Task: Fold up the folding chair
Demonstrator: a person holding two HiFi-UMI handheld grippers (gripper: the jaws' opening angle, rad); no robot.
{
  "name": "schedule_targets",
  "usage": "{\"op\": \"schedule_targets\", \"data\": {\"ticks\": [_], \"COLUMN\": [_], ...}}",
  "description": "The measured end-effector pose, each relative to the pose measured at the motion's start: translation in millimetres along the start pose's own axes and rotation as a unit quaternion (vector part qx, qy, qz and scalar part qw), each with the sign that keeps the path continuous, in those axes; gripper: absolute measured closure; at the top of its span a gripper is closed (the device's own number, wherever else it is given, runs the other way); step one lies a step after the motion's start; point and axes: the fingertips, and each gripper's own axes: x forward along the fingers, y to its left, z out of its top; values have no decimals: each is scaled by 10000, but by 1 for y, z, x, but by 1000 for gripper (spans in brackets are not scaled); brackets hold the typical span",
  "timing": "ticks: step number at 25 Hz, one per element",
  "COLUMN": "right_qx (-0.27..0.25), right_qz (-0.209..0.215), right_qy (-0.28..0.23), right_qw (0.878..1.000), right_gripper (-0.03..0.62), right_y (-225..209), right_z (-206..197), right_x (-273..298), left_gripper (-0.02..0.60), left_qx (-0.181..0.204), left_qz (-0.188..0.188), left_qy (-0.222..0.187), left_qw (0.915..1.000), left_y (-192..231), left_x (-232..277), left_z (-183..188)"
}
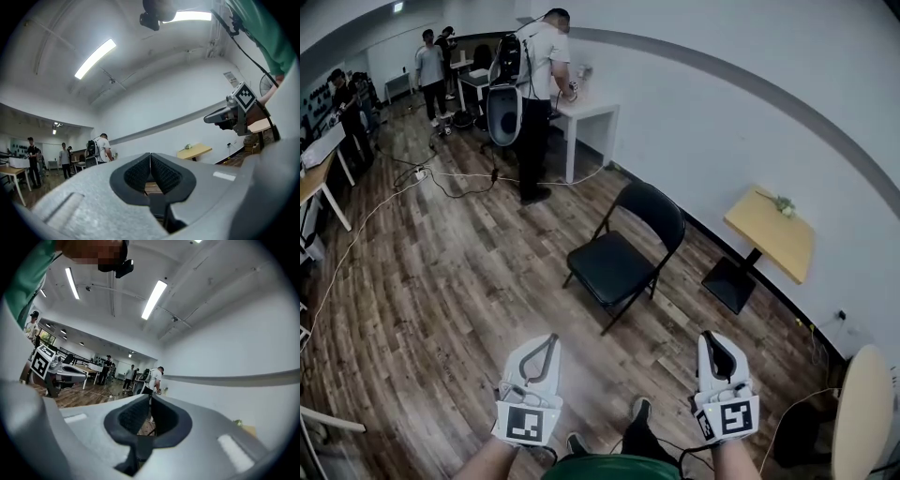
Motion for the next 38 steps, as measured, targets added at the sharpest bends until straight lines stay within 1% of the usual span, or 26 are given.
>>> {"op": "schedule_targets", "data": {"ticks": [2,6,11,17,22,26,29,33,36,38], "right_qx": [62,128,338,666,839,920,976,1049,1078,1071], "right_qz": [15,216,404,617,717,719,661,566,489,468], "right_qy": [56,126,94,48,40,29,27,60,115,182], "right_qw": [10000,9996,9986,9959,9939,9932,9930,9928,9929,9930], "right_gripper": [577,577,577,577,577,577,577,579,579,579], "right_y": [1,1,-16,-52,-93,-128,-151,-180,-193,-197], "right_z": [-6,-16,-26,-53,-73,-85,-93,-101,-109,-117], "right_x": [10,41,93,162,205,226,237,253,266,273], "left_gripper": [569,569,569,569,569,569,569,569,569,569], "left_qx": [-62,9,77,358,415,459,361,42,-110,-143], "left_qz": [-3,8,145,259,367,423,459,476,463,383], "left_qy": [17,124,301,612,733,769,795,872,901,919], "left_qw": [10000,9999,9994,9971,9958,9951,9951,9950,9948,9949], "left_y": [4,13,26,34,34,29,26,27,31,30], "left_x": [6,26,61,117,171,205,224,250,269,282], "left_z": [-8,-17,-27,-44,-53,-54,-59,-69,-80,-90]}}
